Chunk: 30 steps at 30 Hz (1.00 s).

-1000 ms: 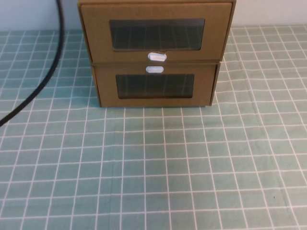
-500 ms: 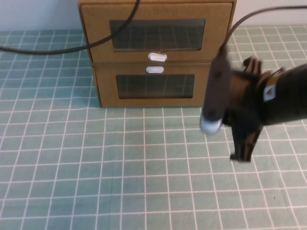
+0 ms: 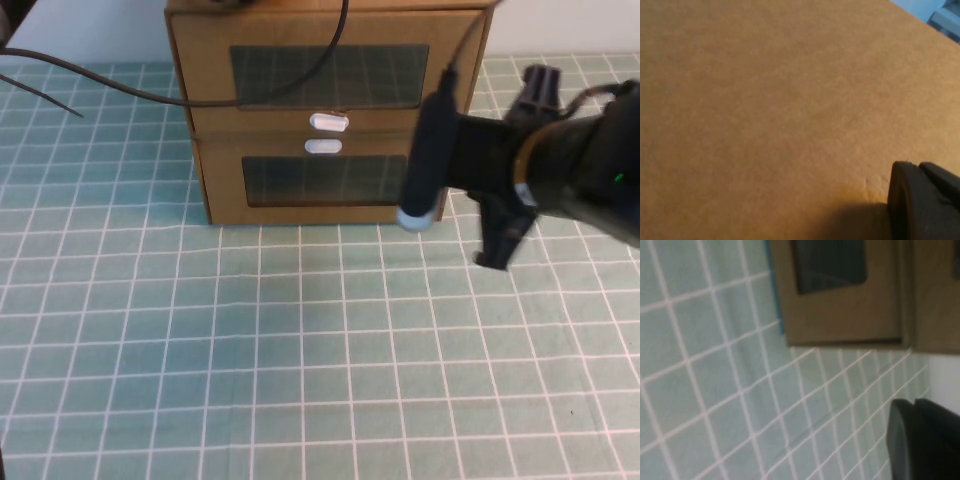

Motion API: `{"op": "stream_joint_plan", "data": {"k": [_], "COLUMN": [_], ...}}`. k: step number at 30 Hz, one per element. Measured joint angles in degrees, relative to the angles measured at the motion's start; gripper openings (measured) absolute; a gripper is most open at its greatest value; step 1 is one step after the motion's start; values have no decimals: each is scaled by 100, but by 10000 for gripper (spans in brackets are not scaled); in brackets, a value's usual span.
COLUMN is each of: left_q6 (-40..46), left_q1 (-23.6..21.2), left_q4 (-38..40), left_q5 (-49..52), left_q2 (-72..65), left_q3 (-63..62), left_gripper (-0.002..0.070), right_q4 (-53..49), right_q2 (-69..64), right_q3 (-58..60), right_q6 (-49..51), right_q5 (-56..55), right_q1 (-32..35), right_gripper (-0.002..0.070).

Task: Open the shoe box
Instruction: 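Pull the top drawer of the cardboard box fully open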

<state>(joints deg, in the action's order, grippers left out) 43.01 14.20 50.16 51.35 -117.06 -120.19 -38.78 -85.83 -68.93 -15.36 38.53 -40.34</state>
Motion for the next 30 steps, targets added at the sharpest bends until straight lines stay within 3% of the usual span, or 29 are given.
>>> {"op": "stream_joint_plan", "data": {"k": [3,7,9,15,23,30], "left_q6": [0,0,0,-11,-21,-21], "left_q1": [0,0,0,0,0,0], "left_q4": [81,103,115,128,128,128], "left_q5": [21,35,46,90,106,116], "left_q2": [-40,-40,-40,-57,-57,-57], "left_q3": [-5,-5,-5,-34,-48,-48], "left_gripper": [-5,-5,-5,-5,-5,-5], "right_q4": [-1441,-4340,-5082,-5552,-5551,-5551], "right_q2": [-205,-815,-1178,-1967,-2239,-2283], "right_q3": [0,-14,-115,-387,-953,-1023], "right_q6": [1450,4059,4693,5431,5856,5878], "right_q5": [-399,-494,-676,-550,-249,-420], "right_q1": [-327,-765,-901,-1053,-1053,-1034], "right_gripper": [-13,-13,-13,2,211,251]}}
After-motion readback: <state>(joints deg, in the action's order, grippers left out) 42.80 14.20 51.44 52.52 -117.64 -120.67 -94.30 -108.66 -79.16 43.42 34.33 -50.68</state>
